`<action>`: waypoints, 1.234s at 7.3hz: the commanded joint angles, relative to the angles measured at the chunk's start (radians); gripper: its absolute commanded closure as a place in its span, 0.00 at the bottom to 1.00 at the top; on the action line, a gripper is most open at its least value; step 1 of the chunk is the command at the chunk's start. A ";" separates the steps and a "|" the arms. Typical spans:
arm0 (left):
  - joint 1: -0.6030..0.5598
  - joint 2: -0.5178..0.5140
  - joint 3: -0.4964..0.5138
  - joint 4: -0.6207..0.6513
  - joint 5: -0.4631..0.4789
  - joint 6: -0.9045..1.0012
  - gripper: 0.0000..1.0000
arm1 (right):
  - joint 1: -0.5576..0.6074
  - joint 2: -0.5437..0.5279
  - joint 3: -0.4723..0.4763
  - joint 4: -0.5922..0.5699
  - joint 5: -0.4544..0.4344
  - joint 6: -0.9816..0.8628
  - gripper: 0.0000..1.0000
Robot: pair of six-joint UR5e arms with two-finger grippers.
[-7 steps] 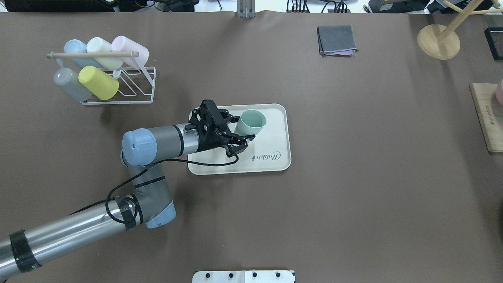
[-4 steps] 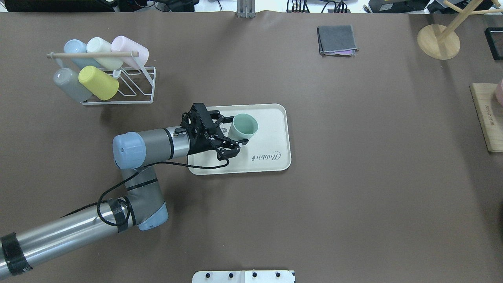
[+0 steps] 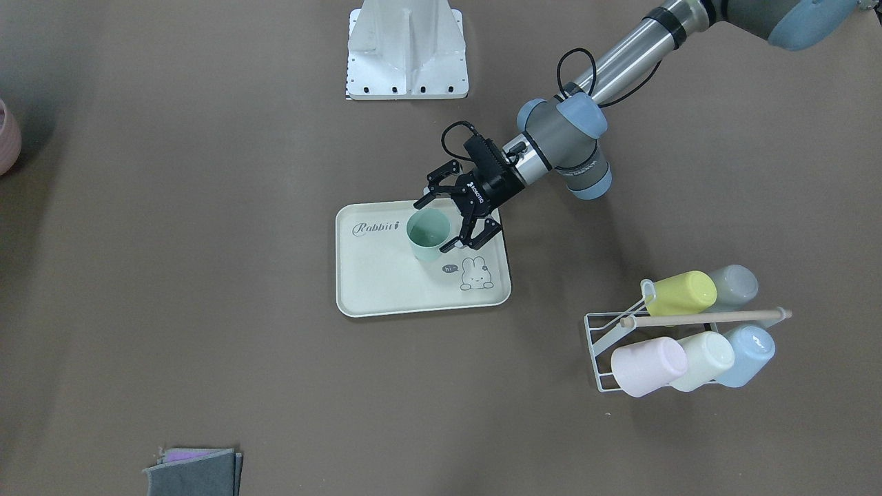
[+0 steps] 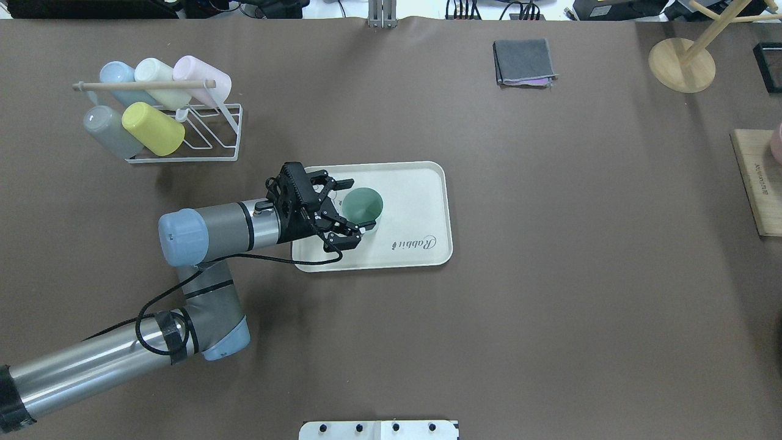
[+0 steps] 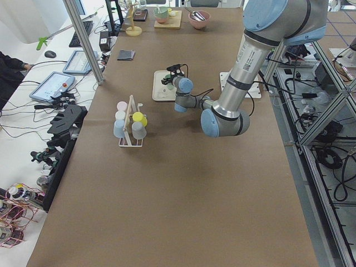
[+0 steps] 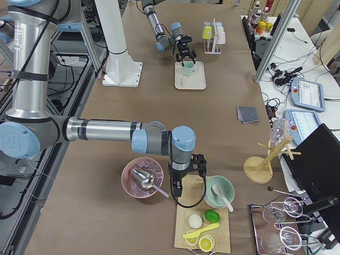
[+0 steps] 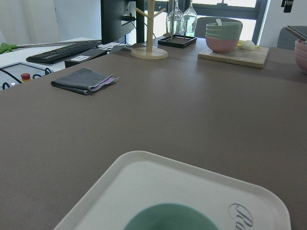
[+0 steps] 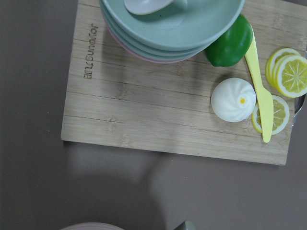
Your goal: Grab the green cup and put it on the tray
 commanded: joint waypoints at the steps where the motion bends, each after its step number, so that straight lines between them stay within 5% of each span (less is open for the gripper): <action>1: -0.002 0.051 -0.097 -0.001 0.003 -0.009 0.01 | 0.001 0.002 0.000 0.000 0.000 0.000 0.00; 3: -0.013 0.062 -0.181 -0.006 0.009 -0.007 0.01 | 0.001 0.002 0.000 0.000 0.000 0.000 0.00; 5: -0.024 0.021 -0.237 0.037 0.125 -0.001 0.01 | 0.001 0.002 0.000 0.000 0.000 0.000 0.00; 8: -0.104 -0.093 -0.466 0.684 0.230 -0.012 0.01 | 0.001 0.002 0.000 0.000 0.000 0.000 0.00; 9: -0.182 -0.093 -0.464 0.791 0.230 -0.010 0.01 | -0.001 0.002 0.000 0.000 0.000 0.002 0.00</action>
